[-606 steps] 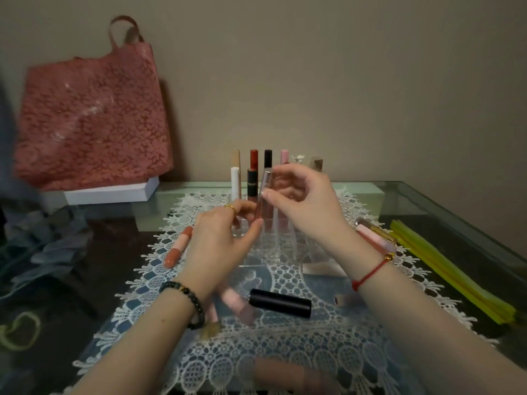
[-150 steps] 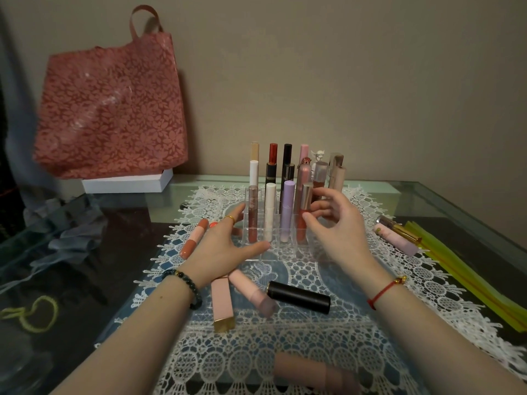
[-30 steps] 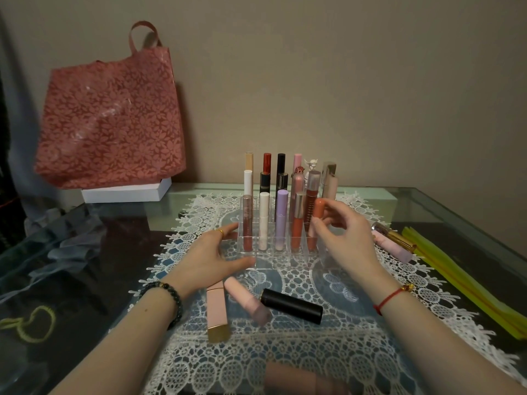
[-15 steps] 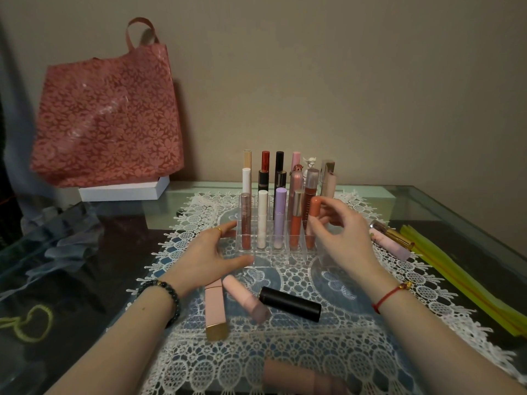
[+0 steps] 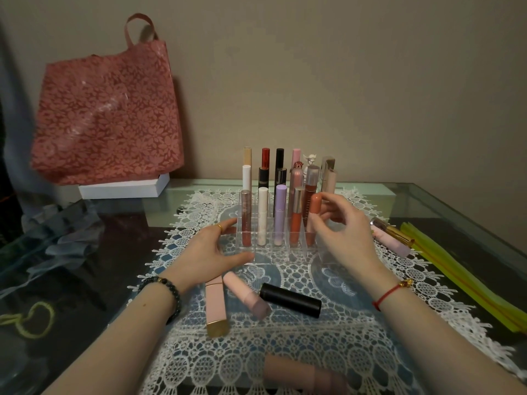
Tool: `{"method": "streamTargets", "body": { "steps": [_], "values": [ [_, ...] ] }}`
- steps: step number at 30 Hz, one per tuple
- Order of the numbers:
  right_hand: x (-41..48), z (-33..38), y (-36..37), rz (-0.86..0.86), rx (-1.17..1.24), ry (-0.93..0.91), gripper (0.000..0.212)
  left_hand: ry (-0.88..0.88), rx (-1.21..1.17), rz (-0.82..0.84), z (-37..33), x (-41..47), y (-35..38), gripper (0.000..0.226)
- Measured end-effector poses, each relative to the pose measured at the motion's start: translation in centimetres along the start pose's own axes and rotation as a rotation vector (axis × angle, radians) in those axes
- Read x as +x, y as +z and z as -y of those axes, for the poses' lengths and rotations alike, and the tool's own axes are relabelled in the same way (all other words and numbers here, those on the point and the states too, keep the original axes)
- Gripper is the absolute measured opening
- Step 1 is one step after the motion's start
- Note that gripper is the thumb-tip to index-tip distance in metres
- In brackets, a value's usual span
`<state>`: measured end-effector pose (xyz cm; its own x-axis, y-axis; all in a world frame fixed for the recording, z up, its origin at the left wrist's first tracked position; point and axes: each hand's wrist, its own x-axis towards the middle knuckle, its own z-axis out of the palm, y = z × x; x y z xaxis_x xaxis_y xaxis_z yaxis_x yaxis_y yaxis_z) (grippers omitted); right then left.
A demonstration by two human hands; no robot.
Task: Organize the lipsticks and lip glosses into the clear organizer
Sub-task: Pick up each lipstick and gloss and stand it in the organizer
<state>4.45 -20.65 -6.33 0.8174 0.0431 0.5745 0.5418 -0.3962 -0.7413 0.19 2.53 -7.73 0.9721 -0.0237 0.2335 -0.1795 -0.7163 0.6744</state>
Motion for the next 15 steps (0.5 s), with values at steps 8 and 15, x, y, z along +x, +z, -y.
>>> {"method": "streamTargets", "body": {
  "steps": [8,15],
  "values": [
    [-0.1,1.8,-0.6,-0.220,0.025,-0.121,0.035,0.010,-0.035,-0.022,-0.2,-0.2,-0.1,0.085],
    [-1.2,5.4,-0.4,-0.084,0.058,-0.367,0.034,0.039,-0.167,-0.152,-0.8,-0.3,-1.3,0.066]
  ]
}}
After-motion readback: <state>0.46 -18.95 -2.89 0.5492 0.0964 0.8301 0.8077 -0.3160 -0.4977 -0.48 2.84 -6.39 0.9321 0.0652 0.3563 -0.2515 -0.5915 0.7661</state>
